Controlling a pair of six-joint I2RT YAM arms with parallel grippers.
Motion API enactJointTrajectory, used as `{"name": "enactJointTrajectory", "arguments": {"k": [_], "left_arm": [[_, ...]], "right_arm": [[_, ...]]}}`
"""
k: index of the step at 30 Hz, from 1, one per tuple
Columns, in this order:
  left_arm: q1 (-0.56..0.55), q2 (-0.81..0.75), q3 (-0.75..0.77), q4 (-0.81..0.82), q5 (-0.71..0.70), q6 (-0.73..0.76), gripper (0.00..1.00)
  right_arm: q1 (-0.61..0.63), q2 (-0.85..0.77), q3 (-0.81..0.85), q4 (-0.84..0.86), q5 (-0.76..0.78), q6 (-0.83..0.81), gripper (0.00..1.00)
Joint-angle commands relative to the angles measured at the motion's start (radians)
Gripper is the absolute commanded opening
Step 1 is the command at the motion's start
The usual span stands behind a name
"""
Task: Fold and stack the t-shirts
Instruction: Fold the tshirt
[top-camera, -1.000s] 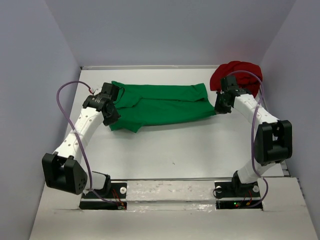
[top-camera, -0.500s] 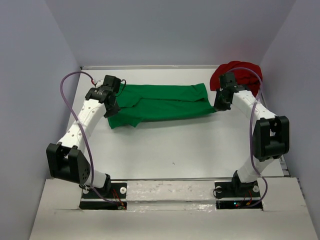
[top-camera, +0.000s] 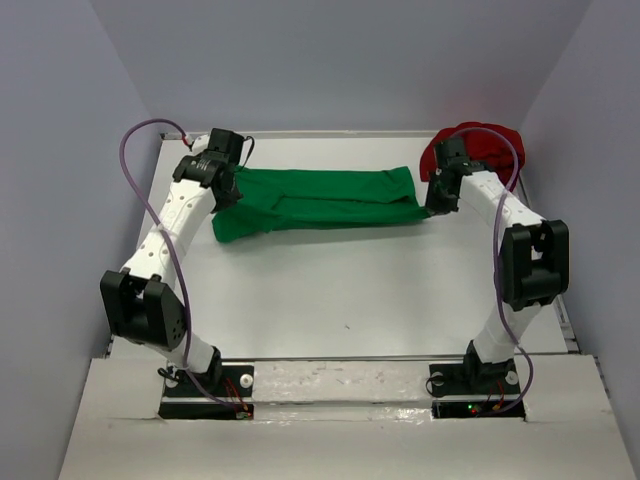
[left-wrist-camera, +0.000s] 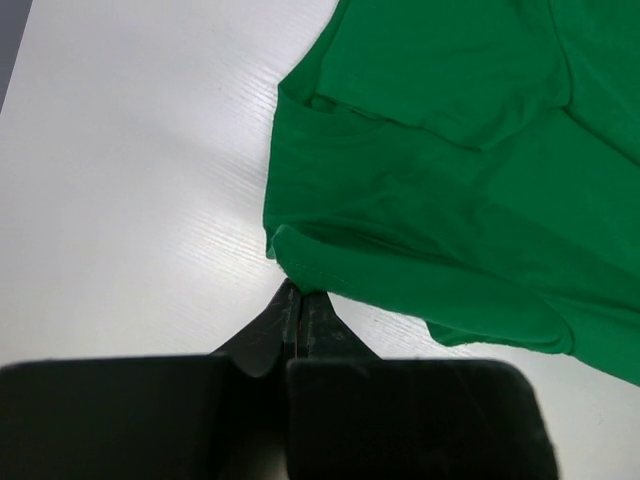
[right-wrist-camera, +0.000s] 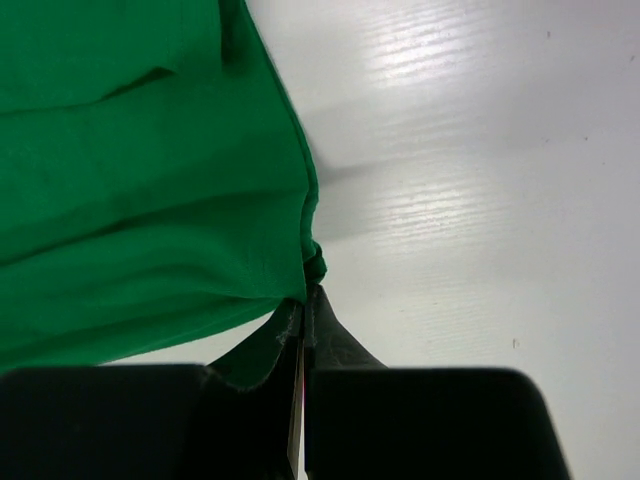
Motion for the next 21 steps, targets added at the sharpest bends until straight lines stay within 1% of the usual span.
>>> {"name": "enactJointTrajectory", "arguments": {"k": [1, 12, 21], "left_arm": [[0.009, 0.046, 0.070, 0.015, -0.036, 0.017, 0.00], [0.011, 0.186, 0.175, 0.018, -0.041, 0.043, 0.00], [0.014, 0.296, 0.270, 0.013, -0.039, 0.044, 0.00]], "right_arm": [[0.007, 0.028, 0.094, -0.001, 0.014, -0.033, 0.00], [0.007, 0.180, 0.293, -0.064, -0.004, -0.076, 0.00], [0.007, 0.276, 0.418, -0.106, -0.009, -0.088, 0.00]]}}
